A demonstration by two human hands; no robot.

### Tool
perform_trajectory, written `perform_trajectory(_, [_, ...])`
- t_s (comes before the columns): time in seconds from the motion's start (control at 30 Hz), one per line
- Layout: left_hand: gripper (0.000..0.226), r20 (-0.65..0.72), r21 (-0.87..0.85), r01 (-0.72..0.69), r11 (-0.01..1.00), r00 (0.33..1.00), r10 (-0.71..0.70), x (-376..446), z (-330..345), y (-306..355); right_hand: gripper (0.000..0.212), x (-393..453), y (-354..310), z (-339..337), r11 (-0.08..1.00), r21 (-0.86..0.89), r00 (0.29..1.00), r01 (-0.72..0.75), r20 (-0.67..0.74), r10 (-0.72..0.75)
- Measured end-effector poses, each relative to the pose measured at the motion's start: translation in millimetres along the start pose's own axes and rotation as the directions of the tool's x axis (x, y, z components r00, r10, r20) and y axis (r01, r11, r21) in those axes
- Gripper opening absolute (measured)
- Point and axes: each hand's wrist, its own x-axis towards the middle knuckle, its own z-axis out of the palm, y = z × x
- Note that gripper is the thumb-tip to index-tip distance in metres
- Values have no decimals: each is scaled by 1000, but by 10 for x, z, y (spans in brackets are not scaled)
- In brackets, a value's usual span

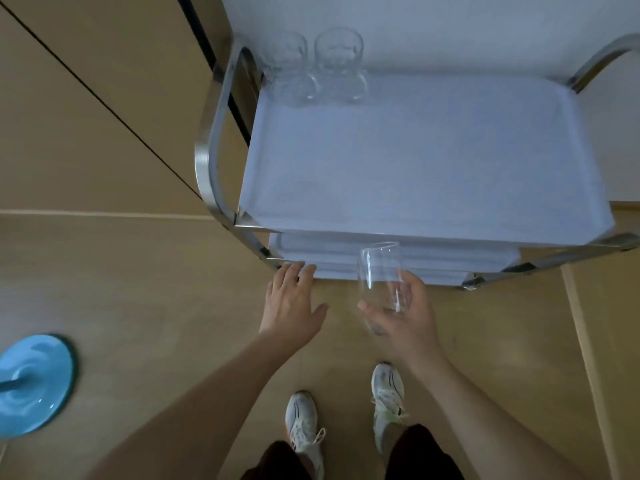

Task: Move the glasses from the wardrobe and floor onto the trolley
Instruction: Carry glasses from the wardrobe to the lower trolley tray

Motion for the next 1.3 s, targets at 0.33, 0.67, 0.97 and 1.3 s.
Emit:
perform_trajectory(0.33, [66, -65, -52, 101, 994, 992, -104, 170, 696, -787, 83, 591, 736, 502, 998, -57, 999, 8, 52, -5])
perform_trajectory(0.67, [66, -256, -47, -20, 999, 967, 8, 943, 1039, -766, 85, 1241, 1033, 690, 985, -68, 985, 161, 74, -156])
perform_trajectory(0.97, [65, -401, 29, -73, 997, 913, 79, 1633, 1590, -1048, 85, 1920, 1426, 786, 924, -37, 921, 381, 101, -376])
perform_trajectory(1.3, [60, -423, 81, -90, 993, 899, 116, 2047, 1928, -1187, 80, 2368, 1729, 824, 847, -10, 847, 532, 37, -531])
